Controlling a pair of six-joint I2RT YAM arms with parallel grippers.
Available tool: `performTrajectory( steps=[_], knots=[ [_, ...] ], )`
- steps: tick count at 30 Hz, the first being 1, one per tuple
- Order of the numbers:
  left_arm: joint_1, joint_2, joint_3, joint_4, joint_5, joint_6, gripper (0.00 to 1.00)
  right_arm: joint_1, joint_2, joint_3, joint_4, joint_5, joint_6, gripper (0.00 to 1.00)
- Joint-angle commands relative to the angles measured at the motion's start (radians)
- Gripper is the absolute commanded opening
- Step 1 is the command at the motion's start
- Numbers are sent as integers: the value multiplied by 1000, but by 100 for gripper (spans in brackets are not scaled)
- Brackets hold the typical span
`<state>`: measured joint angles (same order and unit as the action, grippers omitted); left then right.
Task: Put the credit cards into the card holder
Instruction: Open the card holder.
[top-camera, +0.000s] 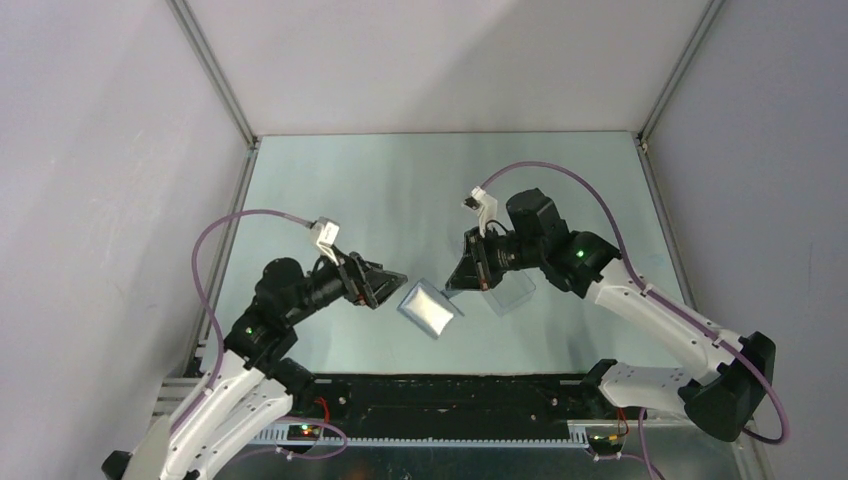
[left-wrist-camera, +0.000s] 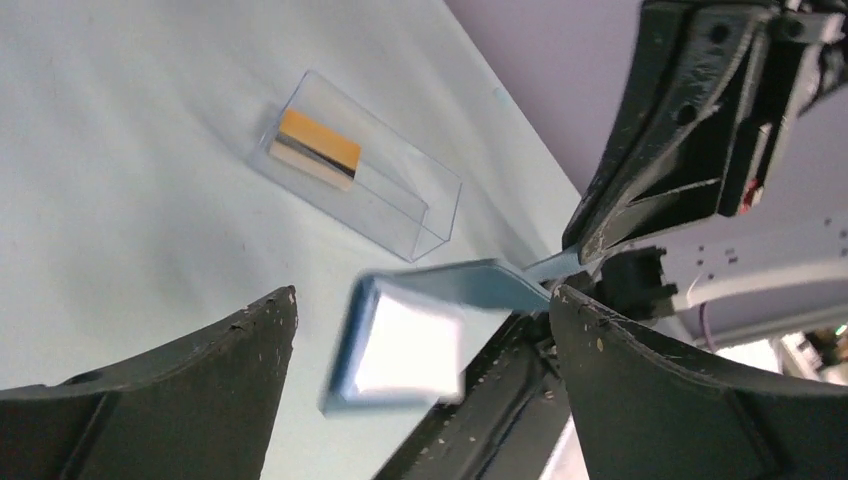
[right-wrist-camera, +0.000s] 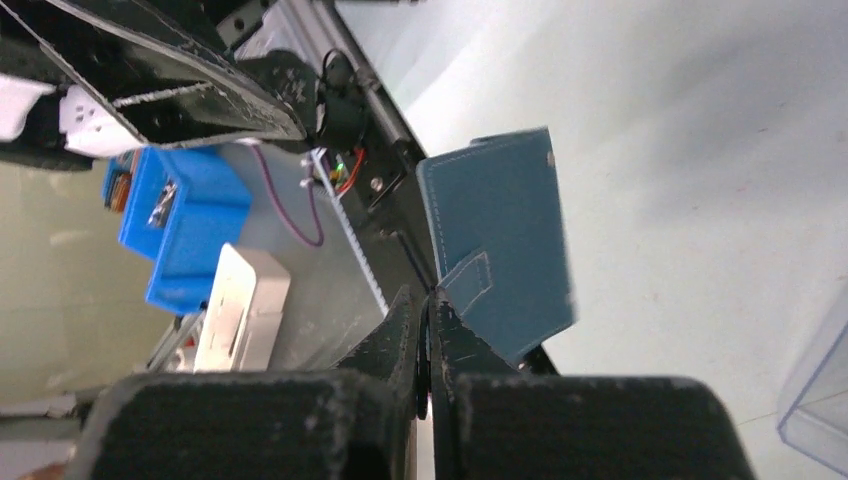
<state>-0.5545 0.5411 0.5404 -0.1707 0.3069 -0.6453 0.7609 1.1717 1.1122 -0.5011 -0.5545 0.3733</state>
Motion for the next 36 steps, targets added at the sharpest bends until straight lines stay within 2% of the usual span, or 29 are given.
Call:
performTrajectory(
  steps=[1,4,6,11,16,21,26,28,29,30,31,32,34,36],
  knots=[
    [-8,18,64,37,152,295,100,-9,3,73,-75,-140,-78,0],
    [-11,12,50,80,246,436,100,-8,12,85,-97,-232,-106,0],
    [-24,-7,24,134,361,536,100,-8,15,95,-111,-274,-128,0],
    [-95,-18,5,211,450,751,100,-8,12,116,-153,-357,-182,0],
    [-171,68,37,244,504,787,98,-10,4,119,-143,-379,-169,0],
    [-279,142,38,275,442,834,98,-10,5,119,-112,-413,-142,0],
    [-316,206,38,307,405,849,92,-10,-3,119,-107,-435,-138,0],
    [-326,227,43,318,408,849,86,-10,-7,118,-110,-429,-139,0],
    [-327,232,46,319,420,847,76,-11,-8,118,-111,-428,-138,0],
    [-327,246,53,321,428,841,56,-13,-9,119,-109,-418,-135,0],
    [-328,252,56,320,442,834,43,-14,-11,118,-108,-409,-126,0],
    [-328,261,63,321,448,828,18,-17,-11,118,-103,-396,-122,0],
    [-328,268,68,320,474,809,2,-21,-12,120,-94,-358,-103,2],
    [-330,258,73,321,468,773,0,-30,-17,120,-104,-312,-87,20]
  ],
)
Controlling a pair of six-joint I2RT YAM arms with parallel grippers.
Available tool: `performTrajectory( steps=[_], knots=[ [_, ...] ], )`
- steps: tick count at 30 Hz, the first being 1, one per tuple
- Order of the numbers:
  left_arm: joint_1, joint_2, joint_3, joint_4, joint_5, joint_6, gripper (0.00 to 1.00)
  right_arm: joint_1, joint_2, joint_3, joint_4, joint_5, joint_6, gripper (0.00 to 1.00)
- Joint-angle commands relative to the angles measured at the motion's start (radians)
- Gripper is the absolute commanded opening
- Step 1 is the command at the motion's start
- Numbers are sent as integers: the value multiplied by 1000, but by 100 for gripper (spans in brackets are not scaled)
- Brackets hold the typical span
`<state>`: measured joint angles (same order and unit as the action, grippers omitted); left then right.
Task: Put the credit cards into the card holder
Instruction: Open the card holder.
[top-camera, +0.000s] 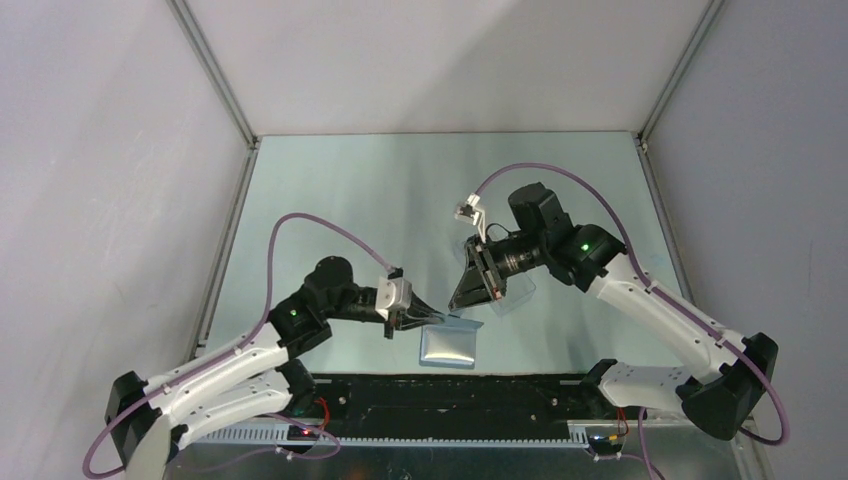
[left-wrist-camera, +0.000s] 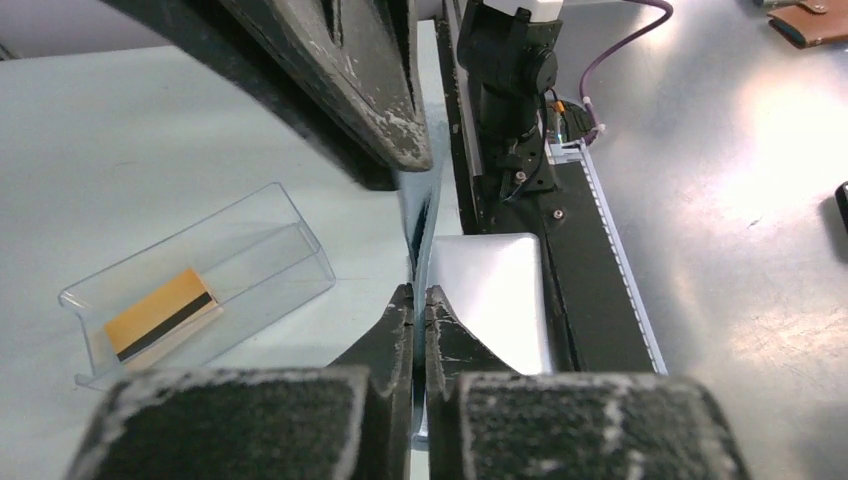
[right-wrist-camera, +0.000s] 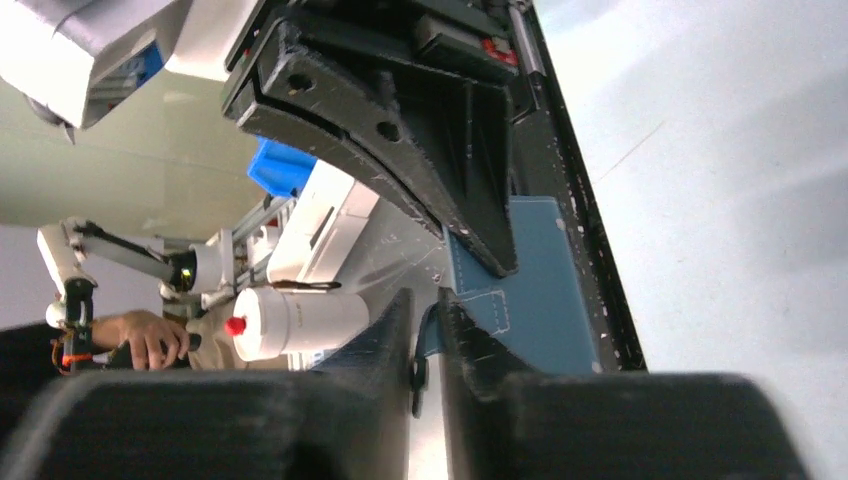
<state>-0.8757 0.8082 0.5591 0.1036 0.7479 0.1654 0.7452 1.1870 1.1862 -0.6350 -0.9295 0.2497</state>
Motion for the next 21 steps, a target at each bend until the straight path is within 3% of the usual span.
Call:
performTrajectory(
  steps=[1,2,3,4,5,7,13,21],
  knots=[
    [-9,-18,55,48,1,-53,0,-17,-42,47,24,78,34,35],
    [-9,-38,56,50,-37,-97,0,-20,-56,46,5,117,29,43],
    [-7,-61,56,51,-72,-126,0,-23,-65,41,-2,133,17,60],
    [-7,-73,56,51,-149,-197,0,-28,-90,36,-13,164,11,67],
    [-7,-94,57,51,-182,-230,0,-39,-104,23,-17,176,1,82],
    [-7,-112,61,51,-252,-317,0,-63,-149,3,-16,197,-4,97],
    [-7,-107,94,50,-305,-508,0,-102,-218,-43,15,111,-28,100],
    [-7,-71,180,50,-212,-615,0,-55,-148,-55,52,114,-45,99]
  ],
)
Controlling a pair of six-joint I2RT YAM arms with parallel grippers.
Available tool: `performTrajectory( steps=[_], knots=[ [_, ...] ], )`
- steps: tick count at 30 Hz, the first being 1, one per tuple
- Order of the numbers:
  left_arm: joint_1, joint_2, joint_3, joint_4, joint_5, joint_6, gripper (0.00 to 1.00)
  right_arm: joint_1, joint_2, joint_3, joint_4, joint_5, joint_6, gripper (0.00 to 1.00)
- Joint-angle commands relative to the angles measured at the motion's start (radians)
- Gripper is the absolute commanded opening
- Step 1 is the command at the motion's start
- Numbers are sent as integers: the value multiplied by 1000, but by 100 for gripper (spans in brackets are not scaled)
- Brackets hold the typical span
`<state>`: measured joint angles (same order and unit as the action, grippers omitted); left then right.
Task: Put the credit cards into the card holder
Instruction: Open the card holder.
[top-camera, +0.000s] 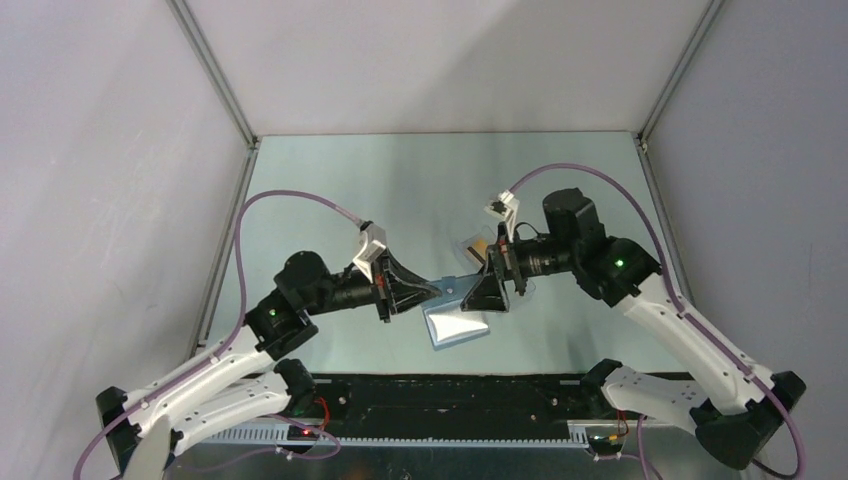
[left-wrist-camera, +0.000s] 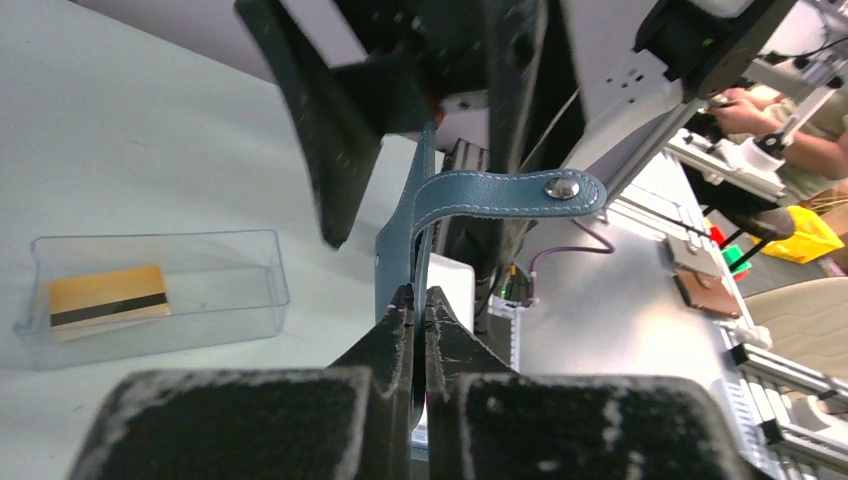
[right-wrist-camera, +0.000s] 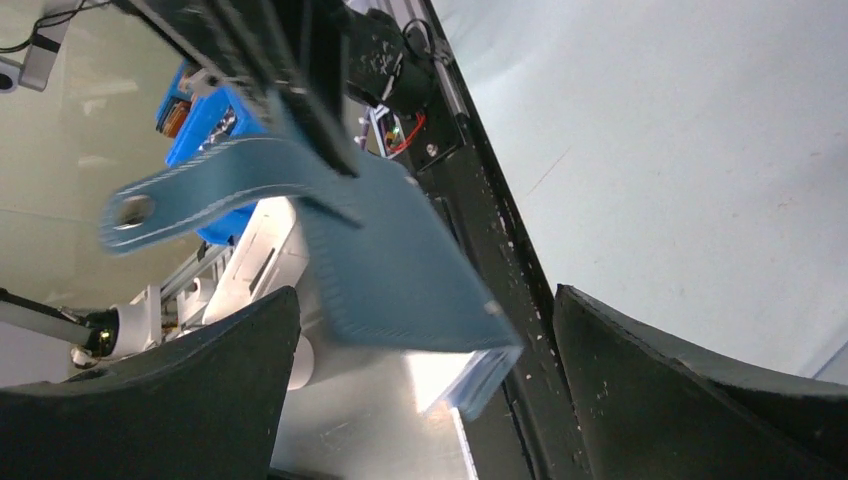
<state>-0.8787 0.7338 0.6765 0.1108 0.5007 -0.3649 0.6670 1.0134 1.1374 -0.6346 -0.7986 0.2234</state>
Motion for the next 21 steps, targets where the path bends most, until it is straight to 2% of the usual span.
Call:
performTrajectory(
  steps=[1,4,6,8,9,10,11,13,14,15,17,21],
  knots=[
    [-4,0,67,42,35,-87,0,34,32,-7,60,-18,-14,99],
    [-4,-5,80,42,30,-99,0,55,63,-6,113,-34,9,96],
    [-4,-3,81,42,36,-101,0,62,72,-7,158,-63,54,87],
    [-4,-3,75,41,40,-106,0,63,77,-6,201,-89,94,65],
    [-4,-6,69,41,40,-108,0,65,79,-6,225,-108,104,47],
    [-4,-7,64,41,33,-110,2,67,83,-7,233,-116,122,37],
    [-4,-12,56,40,16,-111,7,69,85,-7,240,-123,128,18],
    [-4,-32,41,25,-45,-113,52,60,95,-6,232,-121,155,1],
    [-3,-43,33,10,-70,-113,65,55,98,-6,227,-122,177,0],
    [-3,-69,16,-3,-140,-119,84,38,104,-6,222,-128,189,0],
    [-3,-121,-20,-25,-229,-131,97,9,106,-6,216,-137,221,0],
    [7,-209,-83,-35,-307,-188,100,-54,92,-6,220,-146,276,0]
  ],
)
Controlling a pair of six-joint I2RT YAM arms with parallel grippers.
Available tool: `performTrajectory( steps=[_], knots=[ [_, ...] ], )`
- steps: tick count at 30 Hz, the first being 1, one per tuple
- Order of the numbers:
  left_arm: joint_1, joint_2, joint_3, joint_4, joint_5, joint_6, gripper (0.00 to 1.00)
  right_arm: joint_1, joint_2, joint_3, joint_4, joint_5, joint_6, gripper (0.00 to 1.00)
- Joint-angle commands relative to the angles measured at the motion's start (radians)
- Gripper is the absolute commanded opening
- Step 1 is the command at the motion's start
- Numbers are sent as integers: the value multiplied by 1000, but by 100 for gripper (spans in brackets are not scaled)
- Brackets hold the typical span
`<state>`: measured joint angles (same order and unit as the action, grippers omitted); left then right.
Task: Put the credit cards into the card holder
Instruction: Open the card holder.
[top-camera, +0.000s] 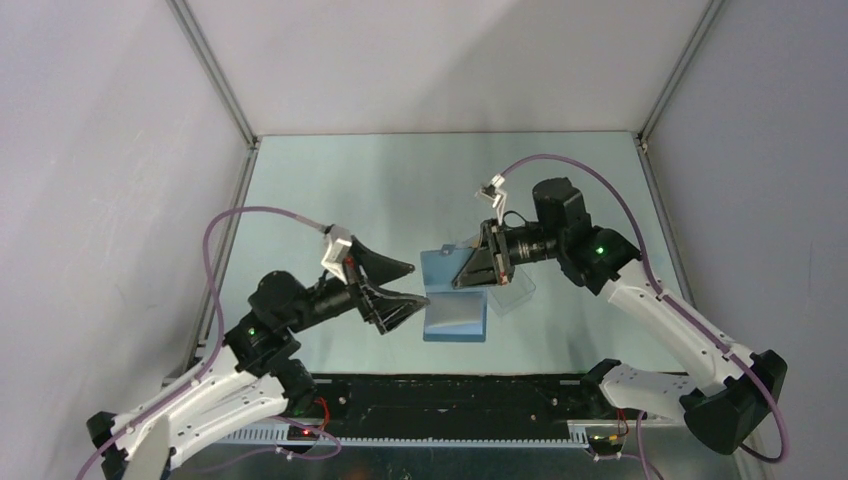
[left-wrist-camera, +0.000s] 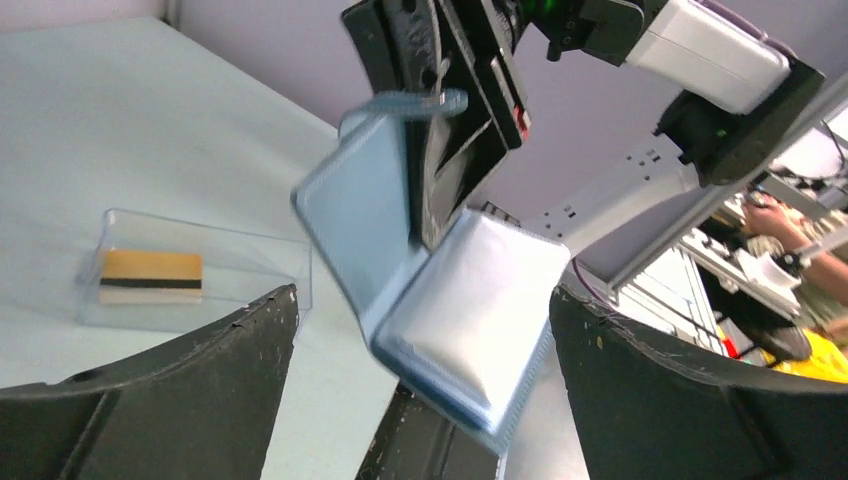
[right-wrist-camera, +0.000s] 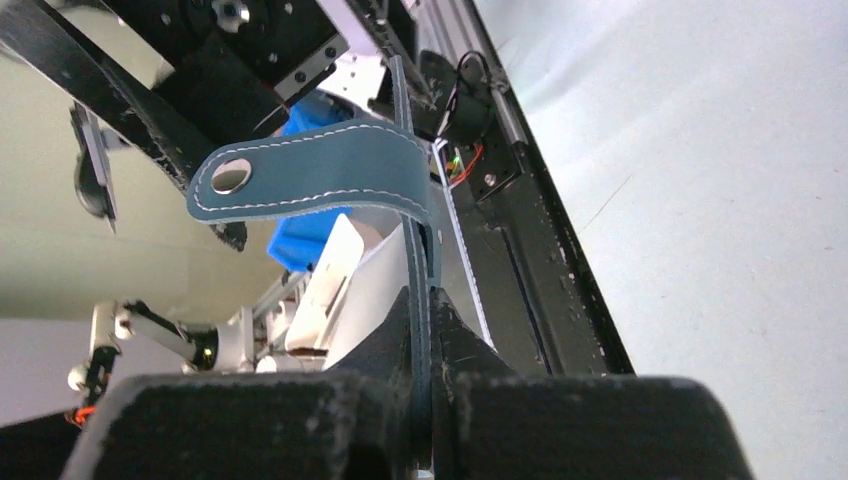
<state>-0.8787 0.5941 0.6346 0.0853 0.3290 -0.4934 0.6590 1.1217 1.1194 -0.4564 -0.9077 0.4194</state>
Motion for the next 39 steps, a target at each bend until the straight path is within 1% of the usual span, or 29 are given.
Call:
performTrajectory(
  steps=[1,6,15,21,26,29,35,39],
  knots=[
    [9,-88,-47,-10,-138,-70,100,-61,-19,12,44,-39,89,0],
    [11,-113,-86,-10,-121,-123,100,-89,-31,12,62,-66,105,0],
    [16,-52,-91,17,-109,-159,99,-101,-40,12,77,-90,115,0],
    [25,-10,-100,27,-106,-177,94,-104,-55,11,97,-115,117,0],
    [51,-23,-115,28,-106,-167,94,-105,-60,12,107,-136,125,0],
    [75,-30,-128,30,-101,-182,92,-106,-62,12,110,-142,125,0],
    [78,14,-121,57,-48,-187,90,-104,-57,12,101,-133,118,0],
    [78,9,-106,69,-20,-181,90,-103,-51,11,76,-113,96,0]
  ],
)
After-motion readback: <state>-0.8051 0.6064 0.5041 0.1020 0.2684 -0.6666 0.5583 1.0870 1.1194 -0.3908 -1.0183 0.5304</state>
